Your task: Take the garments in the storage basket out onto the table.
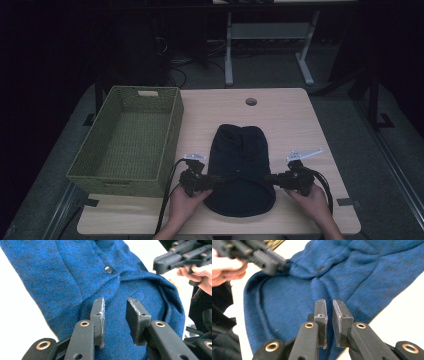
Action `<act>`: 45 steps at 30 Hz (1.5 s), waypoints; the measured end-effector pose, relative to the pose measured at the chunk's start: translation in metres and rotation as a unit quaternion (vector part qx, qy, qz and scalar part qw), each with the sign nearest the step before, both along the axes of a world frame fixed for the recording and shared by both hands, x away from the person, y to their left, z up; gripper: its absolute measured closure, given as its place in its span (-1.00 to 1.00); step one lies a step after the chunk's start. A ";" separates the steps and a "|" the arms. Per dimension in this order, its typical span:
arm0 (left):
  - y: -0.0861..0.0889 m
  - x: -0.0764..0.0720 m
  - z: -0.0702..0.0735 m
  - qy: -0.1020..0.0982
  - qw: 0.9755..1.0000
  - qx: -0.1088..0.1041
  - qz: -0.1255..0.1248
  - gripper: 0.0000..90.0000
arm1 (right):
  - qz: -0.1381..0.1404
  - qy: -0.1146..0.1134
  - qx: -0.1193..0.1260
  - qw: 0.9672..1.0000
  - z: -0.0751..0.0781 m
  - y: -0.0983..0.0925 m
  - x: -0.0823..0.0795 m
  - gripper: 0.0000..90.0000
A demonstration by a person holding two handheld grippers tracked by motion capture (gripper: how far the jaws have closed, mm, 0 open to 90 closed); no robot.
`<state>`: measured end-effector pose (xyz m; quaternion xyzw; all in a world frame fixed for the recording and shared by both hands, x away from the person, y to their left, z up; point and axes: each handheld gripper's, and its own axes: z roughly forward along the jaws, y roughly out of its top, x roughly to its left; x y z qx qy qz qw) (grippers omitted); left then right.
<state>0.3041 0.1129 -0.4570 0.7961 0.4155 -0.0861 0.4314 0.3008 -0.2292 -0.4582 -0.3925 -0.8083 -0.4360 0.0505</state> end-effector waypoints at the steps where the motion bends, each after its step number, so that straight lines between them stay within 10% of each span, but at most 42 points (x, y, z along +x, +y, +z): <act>1: 0.001 -0.001 0.000 0.000 1.000 0.003 -0.001 0.55 | 0.006 0.001 0.004 1.000 0.000 0.000 -0.003 0.82; 12: 0.005 -0.006 -0.013 0.019 1.000 0.008 -0.001 0.60 | 0.020 0.027 0.003 0.999 -0.021 0.001 -0.016 0.90; 23: 0.006 -0.016 -0.003 0.000 1.000 0.001 -0.020 0.55 | 0.041 0.006 0.046 0.998 -0.003 -0.001 -0.035 0.81; 38: 0.008 -0.041 -0.015 0.022 0.999 0.007 -0.048 0.56 | 0.080 0.030 0.027 0.996 -0.021 0.002 -0.062 0.80; 45: 0.004 -0.034 0.004 -0.002 0.999 -0.008 -0.047 0.53 | 0.071 0.008 0.039 0.997 -0.001 0.006 -0.054 0.67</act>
